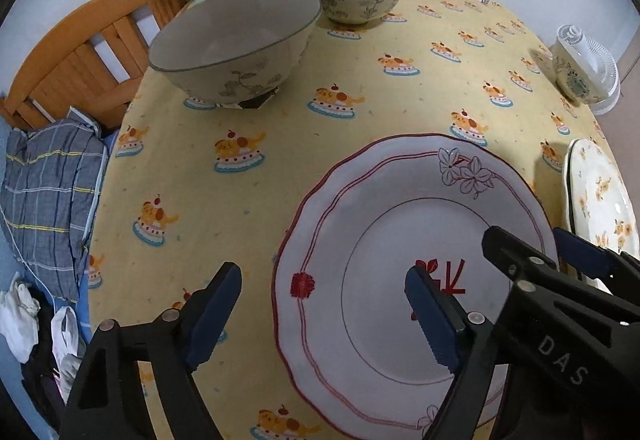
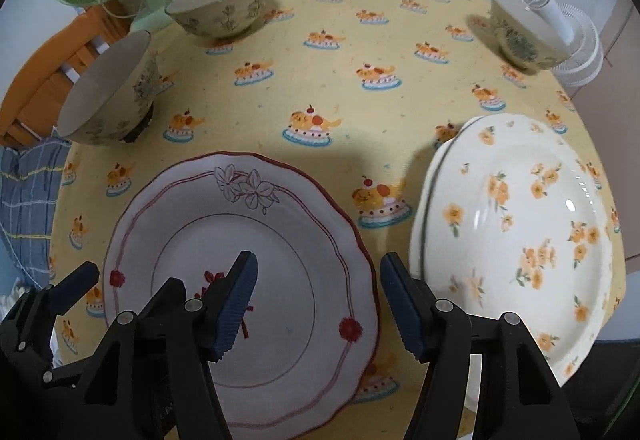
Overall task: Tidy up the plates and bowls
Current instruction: 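Grasp the red-rimmed white plate's rim with both grippers and lift it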
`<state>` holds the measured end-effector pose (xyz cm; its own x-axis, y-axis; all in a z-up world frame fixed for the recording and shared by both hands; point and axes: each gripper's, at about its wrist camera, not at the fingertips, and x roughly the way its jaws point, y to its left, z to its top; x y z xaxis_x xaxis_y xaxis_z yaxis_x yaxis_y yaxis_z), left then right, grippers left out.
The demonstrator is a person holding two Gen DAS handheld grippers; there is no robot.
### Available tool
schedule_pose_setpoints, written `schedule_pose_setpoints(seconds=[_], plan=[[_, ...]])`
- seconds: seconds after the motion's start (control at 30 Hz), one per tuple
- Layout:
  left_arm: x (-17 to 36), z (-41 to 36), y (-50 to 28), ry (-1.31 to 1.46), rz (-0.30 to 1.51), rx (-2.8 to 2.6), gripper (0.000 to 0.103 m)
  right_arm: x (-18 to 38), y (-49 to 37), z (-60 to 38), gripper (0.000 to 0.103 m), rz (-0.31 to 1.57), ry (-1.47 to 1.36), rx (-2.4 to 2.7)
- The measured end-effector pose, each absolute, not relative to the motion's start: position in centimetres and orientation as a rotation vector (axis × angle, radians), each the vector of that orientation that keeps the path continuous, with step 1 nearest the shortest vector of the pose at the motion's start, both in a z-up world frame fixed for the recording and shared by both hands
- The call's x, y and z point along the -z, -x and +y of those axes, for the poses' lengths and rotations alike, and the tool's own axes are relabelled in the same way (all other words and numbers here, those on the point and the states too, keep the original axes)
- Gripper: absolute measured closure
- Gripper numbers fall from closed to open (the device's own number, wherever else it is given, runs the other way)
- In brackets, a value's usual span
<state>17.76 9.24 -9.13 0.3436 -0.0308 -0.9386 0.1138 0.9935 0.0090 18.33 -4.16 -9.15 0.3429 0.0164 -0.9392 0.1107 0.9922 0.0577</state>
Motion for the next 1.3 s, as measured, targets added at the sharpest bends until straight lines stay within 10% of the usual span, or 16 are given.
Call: schedule_pose_setpoints(seconds=[1.3], plan=[[8.7, 9.3, -16.4, -0.073, 1.242, 0.114, 0.030, 10.4, -17.5, -3.4, 0.045, 1.279, -0.128, 0.009]])
